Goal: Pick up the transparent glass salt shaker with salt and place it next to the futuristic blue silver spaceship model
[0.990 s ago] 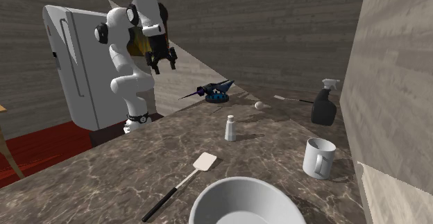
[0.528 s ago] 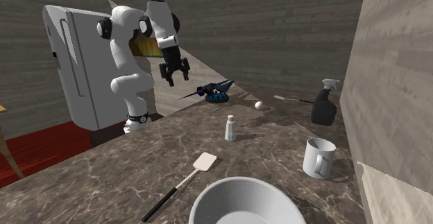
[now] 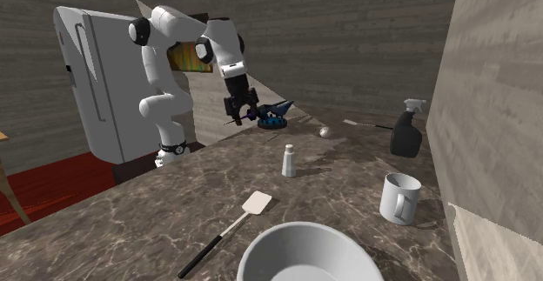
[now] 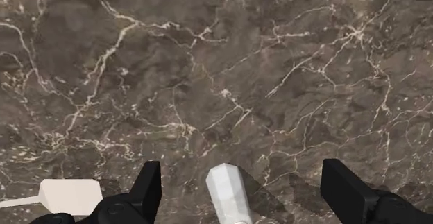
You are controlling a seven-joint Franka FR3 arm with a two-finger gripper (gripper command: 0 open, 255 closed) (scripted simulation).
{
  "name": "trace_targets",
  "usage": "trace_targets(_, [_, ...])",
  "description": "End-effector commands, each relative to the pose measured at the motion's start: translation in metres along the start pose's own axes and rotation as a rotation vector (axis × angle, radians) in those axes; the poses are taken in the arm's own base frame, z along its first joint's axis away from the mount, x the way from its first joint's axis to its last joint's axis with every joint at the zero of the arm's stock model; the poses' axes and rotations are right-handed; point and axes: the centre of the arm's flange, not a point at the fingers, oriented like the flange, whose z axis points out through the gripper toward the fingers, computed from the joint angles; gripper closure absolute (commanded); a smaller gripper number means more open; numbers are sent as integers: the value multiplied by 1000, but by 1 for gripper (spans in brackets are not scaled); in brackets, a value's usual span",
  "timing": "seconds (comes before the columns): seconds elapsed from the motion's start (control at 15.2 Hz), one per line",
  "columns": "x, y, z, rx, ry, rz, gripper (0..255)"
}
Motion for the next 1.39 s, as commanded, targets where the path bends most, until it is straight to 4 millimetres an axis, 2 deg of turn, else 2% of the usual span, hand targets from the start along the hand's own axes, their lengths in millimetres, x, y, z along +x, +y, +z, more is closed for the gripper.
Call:
trace_targets(0.0, [20,2,19,1,8,-12,0])
trace_targets(0.66, [114,-9,104,9,43,-72,0])
trace_targets(1.12, [116,-9,141,9,43,-72,0])
trace_targets(1.32, [116,-9,144,9,43,-72,0])
